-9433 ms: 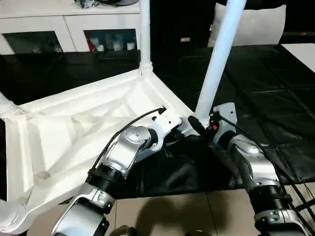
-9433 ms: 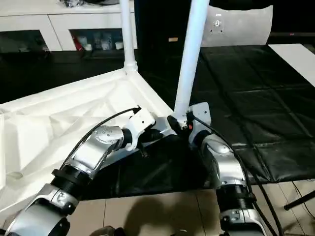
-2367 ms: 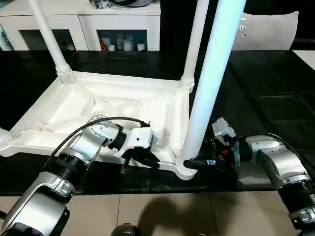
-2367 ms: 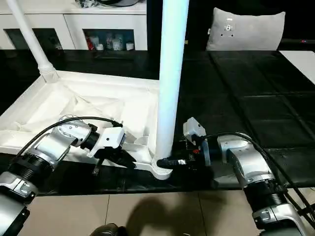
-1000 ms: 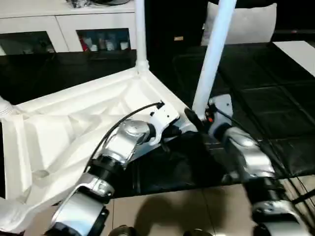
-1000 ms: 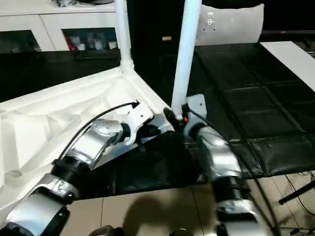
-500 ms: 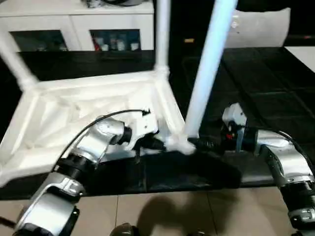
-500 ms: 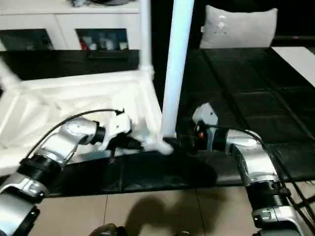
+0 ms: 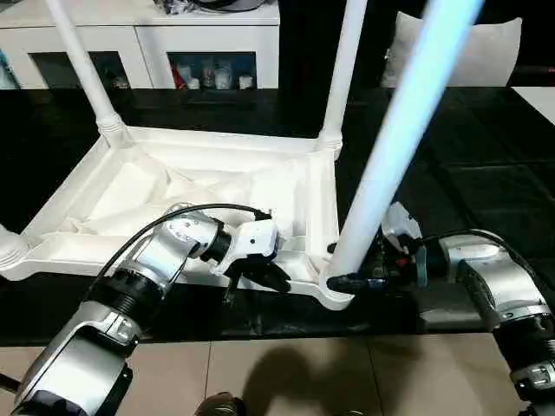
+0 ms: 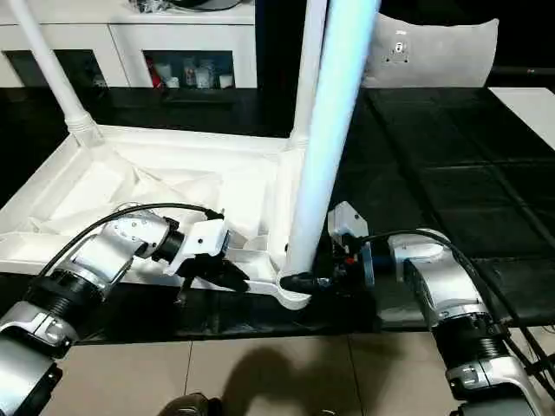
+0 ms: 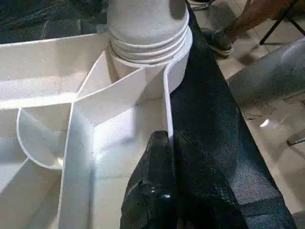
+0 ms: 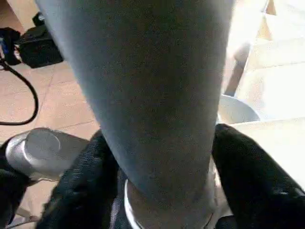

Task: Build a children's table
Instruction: Rotate leg to tighten

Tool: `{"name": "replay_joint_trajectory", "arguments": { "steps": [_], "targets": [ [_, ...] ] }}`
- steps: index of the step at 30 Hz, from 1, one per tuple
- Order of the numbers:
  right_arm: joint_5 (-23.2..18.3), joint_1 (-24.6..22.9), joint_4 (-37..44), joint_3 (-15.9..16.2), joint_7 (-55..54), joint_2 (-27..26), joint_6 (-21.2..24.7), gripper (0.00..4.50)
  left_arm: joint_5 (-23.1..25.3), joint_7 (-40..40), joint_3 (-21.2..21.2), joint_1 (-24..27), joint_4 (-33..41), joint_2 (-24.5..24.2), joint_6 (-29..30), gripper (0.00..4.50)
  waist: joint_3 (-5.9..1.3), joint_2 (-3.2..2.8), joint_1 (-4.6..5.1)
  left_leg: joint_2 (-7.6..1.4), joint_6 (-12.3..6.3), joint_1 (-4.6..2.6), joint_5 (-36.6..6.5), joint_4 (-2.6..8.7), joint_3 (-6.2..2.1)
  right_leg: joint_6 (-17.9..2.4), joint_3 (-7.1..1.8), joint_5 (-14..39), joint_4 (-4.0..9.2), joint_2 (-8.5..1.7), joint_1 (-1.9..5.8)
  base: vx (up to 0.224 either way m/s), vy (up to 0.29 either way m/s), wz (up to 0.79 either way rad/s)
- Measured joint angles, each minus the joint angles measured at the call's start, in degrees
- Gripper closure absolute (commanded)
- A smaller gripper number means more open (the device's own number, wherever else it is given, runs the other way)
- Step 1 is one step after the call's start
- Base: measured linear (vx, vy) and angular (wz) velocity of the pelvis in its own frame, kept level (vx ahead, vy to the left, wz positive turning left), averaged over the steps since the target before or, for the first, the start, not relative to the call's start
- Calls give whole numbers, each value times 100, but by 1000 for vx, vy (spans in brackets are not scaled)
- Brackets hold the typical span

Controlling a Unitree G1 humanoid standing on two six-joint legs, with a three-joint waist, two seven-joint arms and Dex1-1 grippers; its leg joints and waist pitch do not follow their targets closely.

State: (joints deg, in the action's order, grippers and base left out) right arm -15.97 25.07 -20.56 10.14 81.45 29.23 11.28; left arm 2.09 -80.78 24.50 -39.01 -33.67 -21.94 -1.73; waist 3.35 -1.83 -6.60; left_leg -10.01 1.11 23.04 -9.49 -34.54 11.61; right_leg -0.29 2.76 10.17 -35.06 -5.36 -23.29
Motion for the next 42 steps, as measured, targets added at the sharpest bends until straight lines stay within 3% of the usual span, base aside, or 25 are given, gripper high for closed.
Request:
{"name": "replay_joint_trajectory", "arguments": {
  "steps": [8, 15, 17, 24, 30, 33, 42],
  "targets": [
    [-47, -17, 92, 24, 44, 32, 201, 235, -16, -96, -1, -2, -46, -4, -65, 450, 0, 0, -9, 0, 0, 0, 0, 0, 0, 0, 0, 0, 1, 0, 1, 0, 0, 0],
    [-124, -288, 527, -174, -479, -124, 608, 246, -58, 49, -116, -1, -48, 99, 282, 450, -1, -1, 0, 0, 1, -5, 0, 1, 0, -2, -1, -1, -3, 0, 1, 0, 0, 0],
    [-38, -297, 533, -313, -1049, -328, 737, 246, 1, 467, -235, -1, -51, 179, 548, 450, 0, 0, 31, 0, 3, -12, 2, -1, 0, -13, -2, -8, -10, 0, 2, 0, 0, 0],
    [448, -58, 173, -967, -3686, -1343, 877, 250, 212, 2301, -684, -63, -130, 956, 1644, 450, 3, 6, 365, 8, 6, -19, 3, -2, 3, 20, -16, 11, 11, 0, 0, 0, 0, 0],
    [716, 340, -117, -1491, -5752, -2141, 1033, 250, 215, 3920, -1058, -229, -365, 1877, 2254, 450, 3, 4, 416, 8, 5, -4, 3, 10, 2, -8, -12, -12, 10, 3, -15, 0, 0, 0],
    [750, 350, -139, -1529, -5954, -2199, 887, 181, 209, 4074, -1079, -230, -294, 2009, 2361, 450, 3, 4, 411, 8, -3, 11, -3, 21, 2, 15, -8, 2, 16, 3, -28, 0, 0, 0],
    [763, 304, -209, -1418, -5720, -2120, 547, 112, 325, 3990, -828, -190, -32, 1849, 2371, 450, 2, 2, 388, 2, -3, 39, -1, 24, 2, 15, -3, 3, 10, 7, -58, 0, 0, 0]
  ]
}}
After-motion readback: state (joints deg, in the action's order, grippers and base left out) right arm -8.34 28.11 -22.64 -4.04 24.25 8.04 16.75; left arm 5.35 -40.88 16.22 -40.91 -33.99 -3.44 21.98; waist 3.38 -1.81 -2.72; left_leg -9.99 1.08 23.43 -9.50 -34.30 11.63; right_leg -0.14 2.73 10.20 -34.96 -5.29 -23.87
